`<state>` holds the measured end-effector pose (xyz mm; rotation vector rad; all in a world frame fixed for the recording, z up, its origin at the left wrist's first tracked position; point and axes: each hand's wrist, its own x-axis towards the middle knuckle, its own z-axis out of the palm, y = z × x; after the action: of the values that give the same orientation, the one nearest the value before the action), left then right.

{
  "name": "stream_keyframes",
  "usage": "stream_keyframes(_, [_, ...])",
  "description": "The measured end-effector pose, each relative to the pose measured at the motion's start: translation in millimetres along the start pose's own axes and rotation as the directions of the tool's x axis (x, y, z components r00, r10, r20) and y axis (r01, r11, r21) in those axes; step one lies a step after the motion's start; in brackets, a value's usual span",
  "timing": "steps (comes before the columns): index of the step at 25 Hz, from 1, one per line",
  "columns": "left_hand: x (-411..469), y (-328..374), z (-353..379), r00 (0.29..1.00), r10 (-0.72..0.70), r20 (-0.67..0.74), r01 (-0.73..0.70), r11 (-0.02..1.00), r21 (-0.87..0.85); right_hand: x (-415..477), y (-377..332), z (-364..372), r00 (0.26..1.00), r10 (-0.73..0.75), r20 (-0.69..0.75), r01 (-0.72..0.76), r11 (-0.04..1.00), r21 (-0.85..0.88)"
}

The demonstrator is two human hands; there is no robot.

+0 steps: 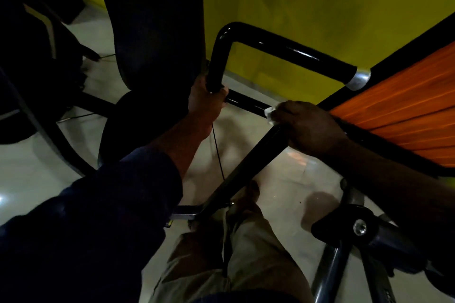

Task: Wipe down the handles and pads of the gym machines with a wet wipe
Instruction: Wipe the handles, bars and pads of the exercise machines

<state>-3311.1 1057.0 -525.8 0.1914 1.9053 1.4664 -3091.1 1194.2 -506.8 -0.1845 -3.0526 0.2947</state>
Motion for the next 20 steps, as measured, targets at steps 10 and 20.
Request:
stream_keyframes(10, [5.4, 9.2, -38.8, 0.988, -0.064, 0.138, 0.084, 0.987, -0.139, 124.2, -86.4, 22.0, 0.727, 0.482, -0.489, -0.313, 0.867, 0.388])
stream_keyframes(20, [-17.8, 38.7, -46.4, 0.974, -0.055, 0.219, 0.075, 0.994, -0.084, 124.8, -83.7, -15.3, 0.86, 0.207, -0.466, -0.123, 0.971, 0.203])
